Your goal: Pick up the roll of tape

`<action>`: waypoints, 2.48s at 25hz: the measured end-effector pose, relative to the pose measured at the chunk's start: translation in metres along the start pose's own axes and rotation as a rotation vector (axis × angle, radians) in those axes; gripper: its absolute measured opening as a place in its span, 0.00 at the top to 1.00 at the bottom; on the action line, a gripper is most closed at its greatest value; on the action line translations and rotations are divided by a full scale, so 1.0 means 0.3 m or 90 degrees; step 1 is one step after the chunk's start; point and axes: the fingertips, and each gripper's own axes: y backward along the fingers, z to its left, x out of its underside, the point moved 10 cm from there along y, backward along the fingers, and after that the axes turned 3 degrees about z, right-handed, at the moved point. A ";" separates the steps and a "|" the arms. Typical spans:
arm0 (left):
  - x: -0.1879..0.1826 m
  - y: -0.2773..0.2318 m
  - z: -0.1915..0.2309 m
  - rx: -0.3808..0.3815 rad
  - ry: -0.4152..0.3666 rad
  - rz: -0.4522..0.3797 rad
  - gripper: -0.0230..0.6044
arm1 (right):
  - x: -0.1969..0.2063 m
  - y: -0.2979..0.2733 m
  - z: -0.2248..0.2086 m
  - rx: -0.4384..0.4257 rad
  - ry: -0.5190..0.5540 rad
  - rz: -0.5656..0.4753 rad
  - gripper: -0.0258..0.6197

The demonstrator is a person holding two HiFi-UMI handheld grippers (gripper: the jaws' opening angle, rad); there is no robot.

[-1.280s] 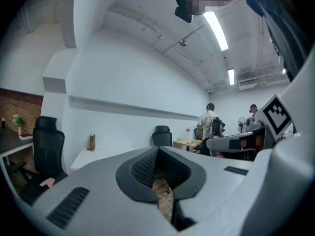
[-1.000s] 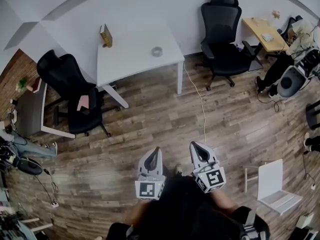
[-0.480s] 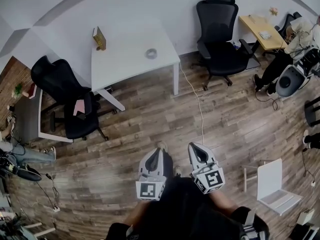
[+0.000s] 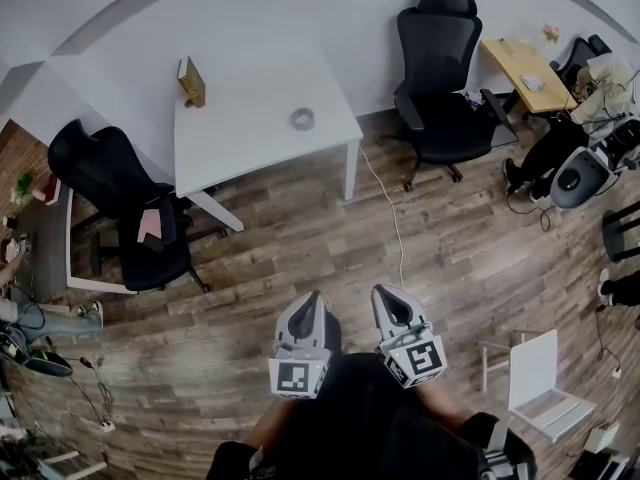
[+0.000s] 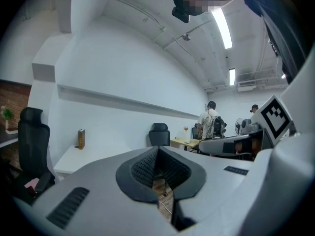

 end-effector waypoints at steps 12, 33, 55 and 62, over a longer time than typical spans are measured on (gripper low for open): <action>-0.115 -0.289 0.325 0.020 -0.007 -0.019 0.93 | -0.120 -0.414 -0.058 0.019 0.003 -0.007 0.94; -0.141 -0.596 0.647 0.004 0.017 0.004 0.93 | -0.200 -0.848 -0.147 0.017 0.007 0.000 0.94; -0.238 -1.203 0.668 -0.058 -0.002 0.021 0.93 | -0.350 -1.264 -0.665 -0.070 0.017 0.006 0.94; -0.232 -1.314 0.742 -0.071 0.004 0.060 0.93 | -0.376 -1.376 -0.726 -0.079 0.014 0.014 0.94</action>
